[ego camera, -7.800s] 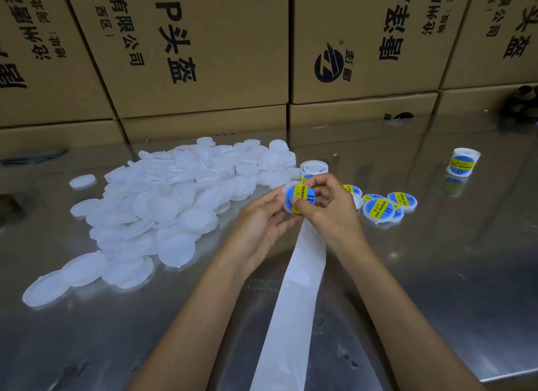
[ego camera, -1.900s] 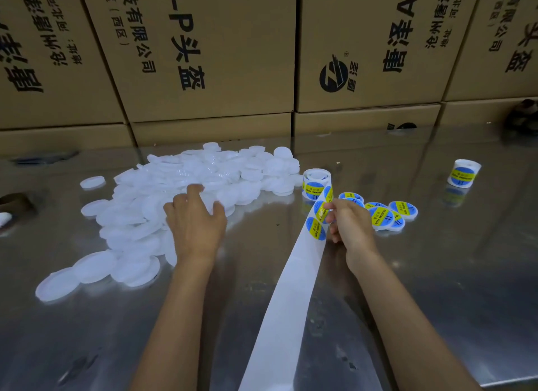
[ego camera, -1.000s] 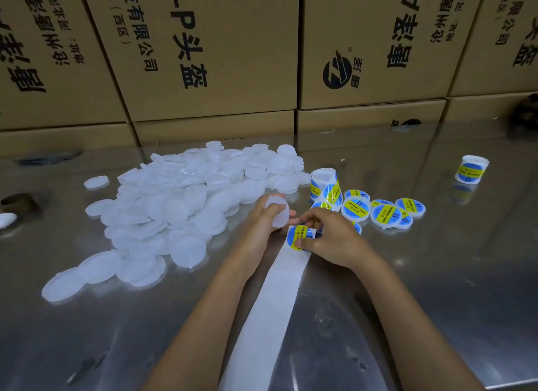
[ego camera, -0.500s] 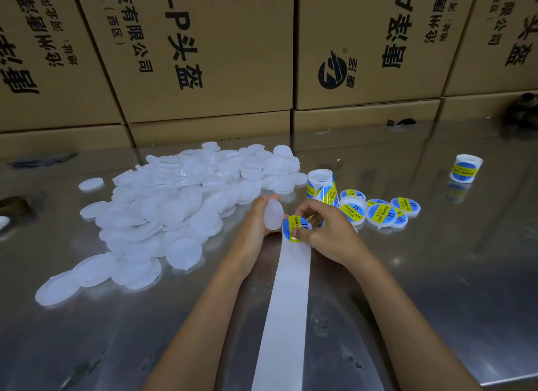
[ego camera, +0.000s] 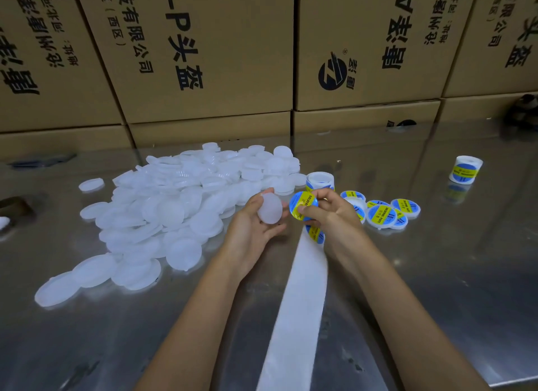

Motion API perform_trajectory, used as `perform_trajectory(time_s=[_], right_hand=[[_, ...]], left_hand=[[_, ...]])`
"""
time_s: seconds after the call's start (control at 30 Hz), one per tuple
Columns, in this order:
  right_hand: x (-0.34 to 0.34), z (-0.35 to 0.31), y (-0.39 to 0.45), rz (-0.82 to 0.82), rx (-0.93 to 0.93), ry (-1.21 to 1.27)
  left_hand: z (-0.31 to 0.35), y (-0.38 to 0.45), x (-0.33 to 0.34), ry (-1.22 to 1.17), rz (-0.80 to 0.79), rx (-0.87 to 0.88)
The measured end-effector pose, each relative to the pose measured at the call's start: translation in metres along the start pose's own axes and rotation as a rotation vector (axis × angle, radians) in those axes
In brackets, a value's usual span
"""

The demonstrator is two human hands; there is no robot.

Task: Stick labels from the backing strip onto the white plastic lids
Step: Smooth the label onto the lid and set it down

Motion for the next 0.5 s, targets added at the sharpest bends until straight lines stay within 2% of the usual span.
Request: perform_trajectory(time_s=[0.13,0.5], right_hand=[[0.008,-0.005,-0.006,-0.039,-0.068,-0.058],[0.010,-0.017,-0.009,0.011,-0.220,-0.123]], left_hand=[[0.003,-0.008,0.012,-0.207,-0.083,-0.069],[-0.002,-0.022,0.036,-0.201,-0.221,-0.131]])
Point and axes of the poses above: each hand's wrist, its own y-axis towards the middle knuckle, its own x-axis out of the palm, z = x × y, the point moved 10 cm from there along y, towards the middle knuckle, and after that the axes turned 10 degrees about z, right-handed, at the moved point
